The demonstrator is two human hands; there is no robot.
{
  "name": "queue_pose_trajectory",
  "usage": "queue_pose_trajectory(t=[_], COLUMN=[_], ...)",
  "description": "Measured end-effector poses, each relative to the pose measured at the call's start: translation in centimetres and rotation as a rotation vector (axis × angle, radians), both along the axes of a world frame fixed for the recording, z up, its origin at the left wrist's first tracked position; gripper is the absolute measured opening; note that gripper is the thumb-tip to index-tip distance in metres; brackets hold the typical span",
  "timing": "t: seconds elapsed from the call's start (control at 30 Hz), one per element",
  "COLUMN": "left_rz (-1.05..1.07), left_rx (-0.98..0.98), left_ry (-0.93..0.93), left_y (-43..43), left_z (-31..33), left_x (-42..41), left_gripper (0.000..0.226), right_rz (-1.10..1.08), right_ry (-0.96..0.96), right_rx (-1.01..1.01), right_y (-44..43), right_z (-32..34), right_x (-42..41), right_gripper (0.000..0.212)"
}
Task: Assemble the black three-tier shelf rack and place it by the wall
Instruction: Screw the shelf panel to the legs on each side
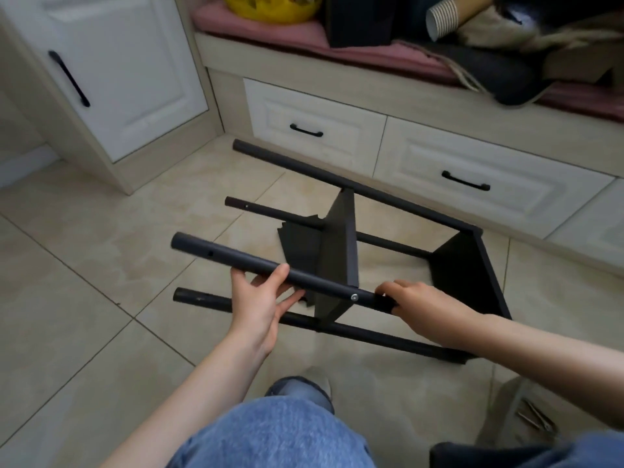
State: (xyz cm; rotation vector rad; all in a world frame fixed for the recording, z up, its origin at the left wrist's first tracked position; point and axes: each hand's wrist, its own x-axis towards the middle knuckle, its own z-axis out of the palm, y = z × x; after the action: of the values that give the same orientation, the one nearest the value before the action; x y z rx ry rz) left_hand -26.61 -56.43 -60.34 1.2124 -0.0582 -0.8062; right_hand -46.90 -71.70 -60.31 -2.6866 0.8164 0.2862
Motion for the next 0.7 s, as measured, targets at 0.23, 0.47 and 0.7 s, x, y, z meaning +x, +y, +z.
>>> queue_pose_trajectory(t=[0.23, 0.47, 0.7], left_rz=[-0.162, -0.352, -0.521], left_rx=[-0.057, -0.118, -0.044], left_ry=[-0.261, -0.538, -0.738], left_y=[-3.9, -6.1, -7.1], left_z=[6.4, 12.1, 16.3], left_x=[-0.5, -1.8, -4.2], left_gripper=[0.072, 0.055, 0.053], right_rz=[-0.148, -0.236, -0.309], right_ry=[-0.09, -0.267, -0.399], right_rx=[0.128, 0.22, 0.376], right_y=[-1.5, -0.3, 1.2], right_z=[4.2, 7.2, 8.4], right_x=[-1.8, -3.7, -5.3], right_gripper=[0.03, 0.033, 0.033])
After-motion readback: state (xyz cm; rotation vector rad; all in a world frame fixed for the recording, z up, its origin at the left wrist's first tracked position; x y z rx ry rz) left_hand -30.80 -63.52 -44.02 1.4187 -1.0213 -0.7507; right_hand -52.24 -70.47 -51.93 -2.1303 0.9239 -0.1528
